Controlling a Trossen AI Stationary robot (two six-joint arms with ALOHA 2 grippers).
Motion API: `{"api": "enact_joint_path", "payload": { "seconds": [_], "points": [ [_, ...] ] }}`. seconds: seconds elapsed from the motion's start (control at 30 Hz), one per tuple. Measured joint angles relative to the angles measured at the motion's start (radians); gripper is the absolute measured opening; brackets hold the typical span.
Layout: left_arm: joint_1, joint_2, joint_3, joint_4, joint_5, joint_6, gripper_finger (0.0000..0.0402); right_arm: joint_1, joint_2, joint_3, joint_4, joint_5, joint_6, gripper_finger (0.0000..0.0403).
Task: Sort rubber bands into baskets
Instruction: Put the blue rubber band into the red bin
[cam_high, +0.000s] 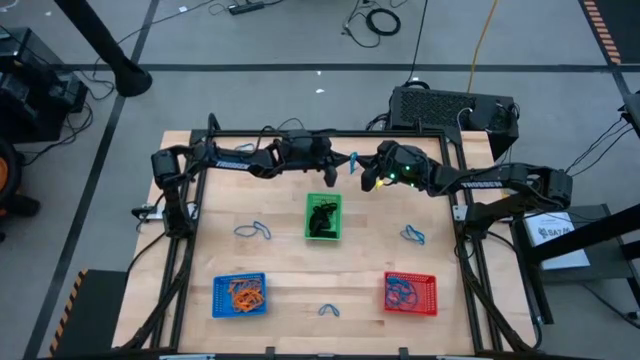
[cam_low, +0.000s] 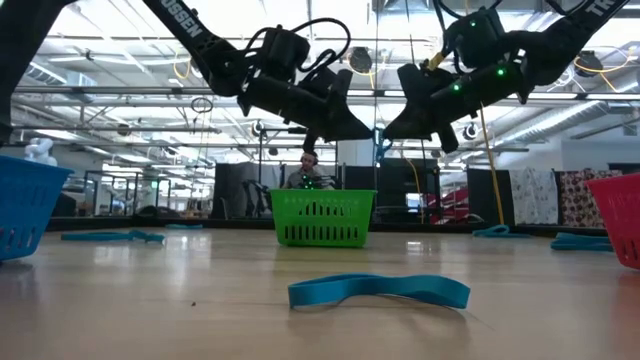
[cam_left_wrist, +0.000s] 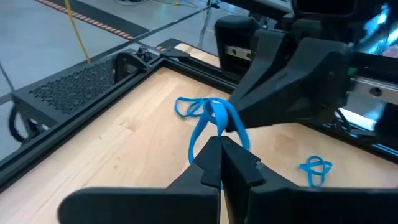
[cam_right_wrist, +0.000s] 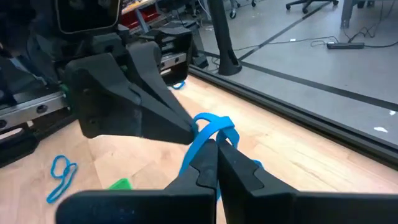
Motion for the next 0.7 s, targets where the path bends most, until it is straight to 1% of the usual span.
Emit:
{"api": "enact_joint_path", "payload": {
  "seconds": [0.1, 0.17, 0.47, 0.57, 0.7],
  "points": [
    [0.003, 0.0, 0.0, -0.005, 0.023, -0.001, 0.0008, 0.0, 0.0, 0.0, 0.0, 0.0, 0.0, 0.0],
    [0.002, 0.0, 0.0, -0.008, 0.026, -0.006, 0.0022, 0.0, 0.0, 0.0, -0.002, 0.0, -0.001, 0.0],
    [-0.003, 0.0, 0.0, -0.011, 0.034, -0.007, 0.0136, 0.0, 0.0, 0.0, -0.001, -0.001, 0.006, 0.0],
    [-0.005, 0.0, 0.0, -0.02, 0.035, -0.008, 0.0166, 0.0, 0.0, 0.0, 0.0, -0.001, 0.011, 0.0],
    [-0.01, 0.0, 0.0, -0.019, 0.036, -0.008, 0.0197, 0.0, 0.0, 0.0, 0.004, -0.001, 0.017, 0.0]
  ]
}}
